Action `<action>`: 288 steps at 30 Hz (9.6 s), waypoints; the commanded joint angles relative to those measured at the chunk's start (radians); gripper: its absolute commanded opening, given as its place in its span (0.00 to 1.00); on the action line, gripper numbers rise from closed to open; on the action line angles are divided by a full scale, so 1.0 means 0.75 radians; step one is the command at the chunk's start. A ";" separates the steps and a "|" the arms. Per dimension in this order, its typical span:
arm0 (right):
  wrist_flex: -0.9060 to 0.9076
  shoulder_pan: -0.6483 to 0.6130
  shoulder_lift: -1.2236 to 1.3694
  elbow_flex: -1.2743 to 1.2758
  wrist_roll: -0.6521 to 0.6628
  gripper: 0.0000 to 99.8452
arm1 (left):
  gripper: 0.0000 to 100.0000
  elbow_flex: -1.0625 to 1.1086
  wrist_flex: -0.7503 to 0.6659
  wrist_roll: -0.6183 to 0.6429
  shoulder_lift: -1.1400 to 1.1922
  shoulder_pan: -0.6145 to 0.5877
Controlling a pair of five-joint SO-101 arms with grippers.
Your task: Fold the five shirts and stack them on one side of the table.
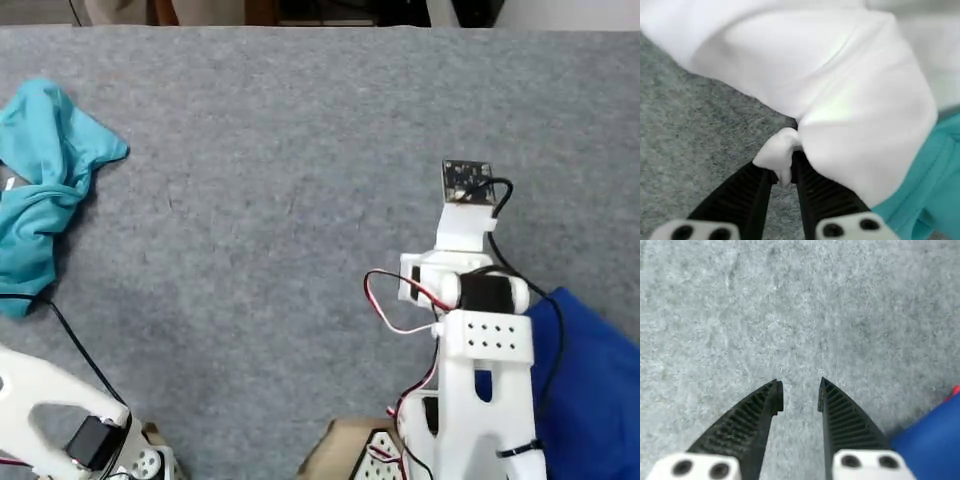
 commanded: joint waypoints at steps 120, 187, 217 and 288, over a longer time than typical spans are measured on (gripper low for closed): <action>-1.158 -0.007 0.003 0.709 -0.012 0.12 | 0.02 0.104 0.010 -0.137 -1.617 0.393; -1.160 -0.019 0.003 0.709 -0.014 0.12 | 0.02 2.036 -0.861 0.395 -1.327 0.399; 0.190 0.222 0.003 -0.547 1.021 0.13 | 0.02 0.851 0.010 0.401 -1.314 1.956; 0.827 -0.695 1.593 -1.881 0.405 0.12 | 0.02 1.150 -0.272 0.687 -0.932 0.910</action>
